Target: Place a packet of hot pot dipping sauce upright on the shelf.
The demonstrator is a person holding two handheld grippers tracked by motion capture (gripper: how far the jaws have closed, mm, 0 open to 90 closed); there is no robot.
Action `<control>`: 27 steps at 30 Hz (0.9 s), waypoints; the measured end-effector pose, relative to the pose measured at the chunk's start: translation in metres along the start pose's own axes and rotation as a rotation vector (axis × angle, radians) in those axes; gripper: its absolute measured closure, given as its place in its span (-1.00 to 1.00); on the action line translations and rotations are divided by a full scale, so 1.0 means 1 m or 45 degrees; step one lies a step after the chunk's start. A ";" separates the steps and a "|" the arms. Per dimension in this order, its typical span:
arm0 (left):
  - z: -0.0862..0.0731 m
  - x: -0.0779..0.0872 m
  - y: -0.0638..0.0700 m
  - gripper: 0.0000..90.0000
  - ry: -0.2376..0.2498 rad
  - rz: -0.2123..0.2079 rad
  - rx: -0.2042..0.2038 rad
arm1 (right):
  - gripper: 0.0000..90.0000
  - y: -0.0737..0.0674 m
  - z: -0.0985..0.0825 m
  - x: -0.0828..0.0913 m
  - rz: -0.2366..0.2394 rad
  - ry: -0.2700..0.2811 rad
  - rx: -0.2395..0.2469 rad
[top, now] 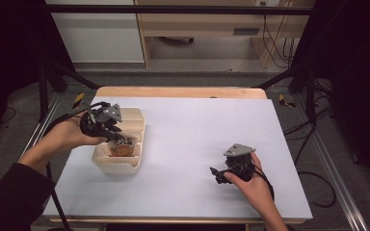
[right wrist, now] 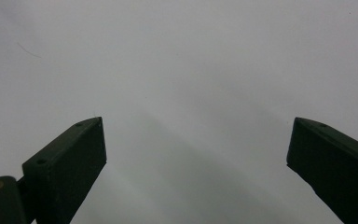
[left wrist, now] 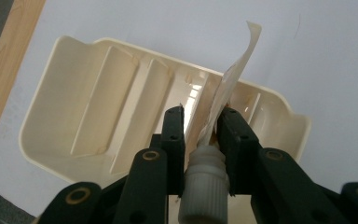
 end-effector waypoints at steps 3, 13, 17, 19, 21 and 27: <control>-0.003 0.000 0.000 0.62 0.001 -0.003 0.006 | -0.89 0.000 0.000 0.000 -0.001 -0.002 0.002; -0.010 0.000 -0.003 0.60 -0.012 0.006 0.033 | -0.89 0.000 -0.001 -0.001 0.000 -0.006 0.002; -0.011 0.003 -0.006 0.28 0.005 0.035 0.050 | -0.89 -0.001 -0.001 -0.001 0.002 -0.007 0.001; -0.009 0.004 -0.007 0.02 0.018 0.052 0.048 | -0.89 -0.001 -0.001 -0.001 0.003 -0.006 0.002; -0.007 0.005 -0.008 -0.13 0.031 0.075 0.049 | -0.89 -0.001 -0.001 -0.001 0.003 -0.007 0.001; -0.002 0.005 -0.006 -0.54 0.063 0.113 0.061 | -0.89 -0.001 -0.002 -0.001 0.001 -0.014 0.001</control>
Point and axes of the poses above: each handheld gripper's, and its own axes: x roughly backward along the jaws, z roughly out of its top, y roughly to its right, the point moved 10 cm from there along -x, roughly forward along the jaws, and after that the axes turned 5 degrees about y, right-handed, at the moved point
